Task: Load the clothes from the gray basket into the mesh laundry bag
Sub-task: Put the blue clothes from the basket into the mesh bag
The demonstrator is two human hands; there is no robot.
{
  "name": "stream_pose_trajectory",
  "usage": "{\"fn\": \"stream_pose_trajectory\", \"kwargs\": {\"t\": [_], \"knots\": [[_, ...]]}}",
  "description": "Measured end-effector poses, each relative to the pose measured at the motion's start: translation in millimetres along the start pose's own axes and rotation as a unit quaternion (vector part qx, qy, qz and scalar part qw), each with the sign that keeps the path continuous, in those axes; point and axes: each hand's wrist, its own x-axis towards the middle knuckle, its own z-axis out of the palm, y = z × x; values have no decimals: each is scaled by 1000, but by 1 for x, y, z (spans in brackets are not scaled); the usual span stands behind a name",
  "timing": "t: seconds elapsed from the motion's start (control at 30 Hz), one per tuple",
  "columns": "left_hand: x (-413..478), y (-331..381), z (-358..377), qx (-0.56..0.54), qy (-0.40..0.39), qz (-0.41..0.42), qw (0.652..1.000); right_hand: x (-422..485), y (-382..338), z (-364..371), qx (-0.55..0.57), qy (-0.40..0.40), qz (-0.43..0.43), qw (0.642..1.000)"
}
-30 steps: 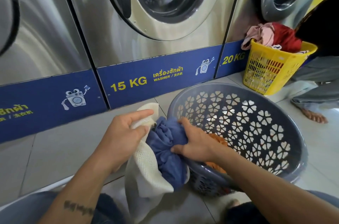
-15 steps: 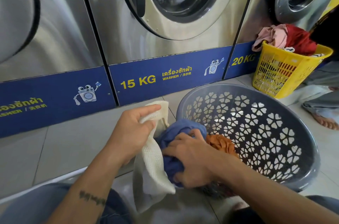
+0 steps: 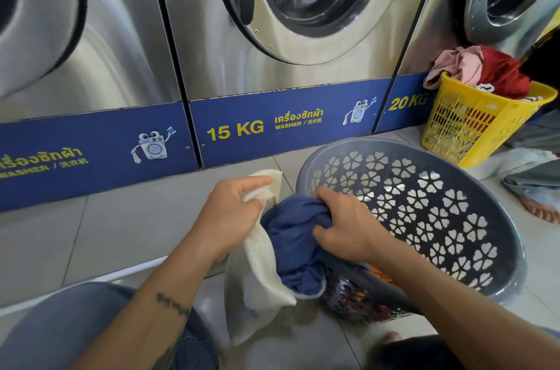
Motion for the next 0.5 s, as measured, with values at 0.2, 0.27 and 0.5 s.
{"fn": "stream_pose_trajectory", "kwargs": {"t": [0.2, 0.27, 0.5], "knots": [[2, 1, 0, -42, 6, 17, 999, -18, -60, 2, -112, -72, -142, 981], [2, 1, -4, -57, 22, 13, 998, -22, -57, 3, -182, -111, -169, 962], [0, -4, -6, -22, 13, 14, 1000, -15, -2, -15, -103, -175, 31, 979]]}}
